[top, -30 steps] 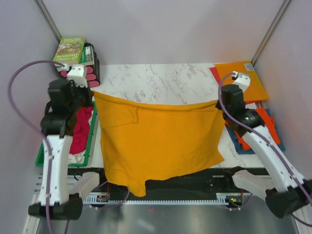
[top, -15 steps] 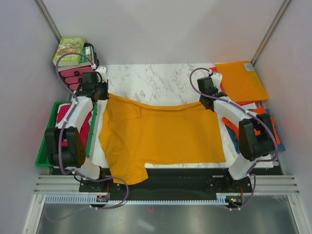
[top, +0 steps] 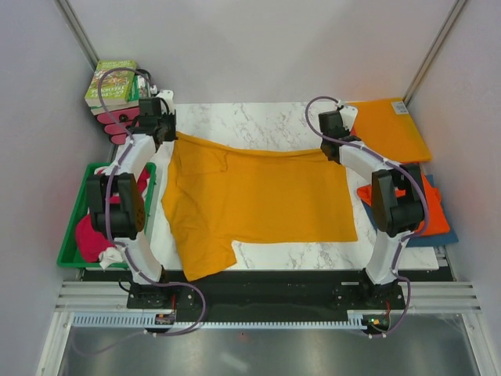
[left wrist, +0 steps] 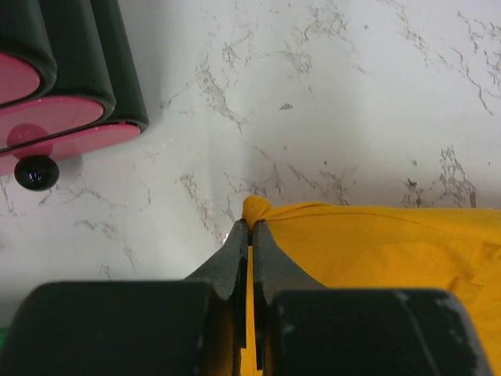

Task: Fold and stack the t-shirts
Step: Flatten out the tshirt

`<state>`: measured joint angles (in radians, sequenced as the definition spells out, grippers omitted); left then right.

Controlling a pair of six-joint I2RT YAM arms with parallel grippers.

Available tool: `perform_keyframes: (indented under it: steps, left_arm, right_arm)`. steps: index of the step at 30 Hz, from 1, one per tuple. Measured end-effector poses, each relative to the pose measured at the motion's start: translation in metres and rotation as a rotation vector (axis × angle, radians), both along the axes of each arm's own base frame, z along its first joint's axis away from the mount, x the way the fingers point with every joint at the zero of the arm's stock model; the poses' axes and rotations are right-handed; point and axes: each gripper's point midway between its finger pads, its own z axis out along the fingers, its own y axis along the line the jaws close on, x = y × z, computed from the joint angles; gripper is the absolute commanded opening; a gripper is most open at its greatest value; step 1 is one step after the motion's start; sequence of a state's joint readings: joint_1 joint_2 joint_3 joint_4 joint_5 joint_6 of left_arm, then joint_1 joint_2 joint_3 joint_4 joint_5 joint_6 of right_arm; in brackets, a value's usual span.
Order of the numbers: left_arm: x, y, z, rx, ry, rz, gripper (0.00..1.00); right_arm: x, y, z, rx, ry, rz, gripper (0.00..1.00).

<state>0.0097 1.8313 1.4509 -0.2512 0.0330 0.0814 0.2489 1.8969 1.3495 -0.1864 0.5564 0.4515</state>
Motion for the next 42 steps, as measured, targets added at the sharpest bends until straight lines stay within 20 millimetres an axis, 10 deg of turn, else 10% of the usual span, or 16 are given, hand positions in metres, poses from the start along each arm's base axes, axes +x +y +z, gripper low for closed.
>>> perform_keyframes:
  steps: [20, 22, 25, 30, 42]
  left_arm:
    - [0.079, 0.004, -0.015, 0.012, -0.020, 0.017, 0.02]
    - [0.086, 0.002, -0.015, 0.019, -0.026, 0.019, 0.13]
    - [0.092, -0.003, -0.018, 0.026, -0.029, 0.012, 0.63]
    - [0.093, -0.011, -0.022, 0.042, -0.019, 0.005, 0.99]
    - [0.040, -0.018, -0.004, 0.033, -0.001, -0.008, 0.84]
  right_arm:
    - [0.078, 0.003, -0.020, 0.008, -0.028, -0.009, 0.00]
    - [0.090, 0.003, -0.018, 0.008, -0.043, -0.008, 0.00]
    - [0.099, 0.002, -0.020, 0.002, -0.048, -0.007, 0.38]
    - [0.102, 0.002, -0.021, -0.002, -0.051, -0.007, 0.84]
    - [0.038, 0.028, 0.015, 0.039, -0.072, 0.052, 0.80]
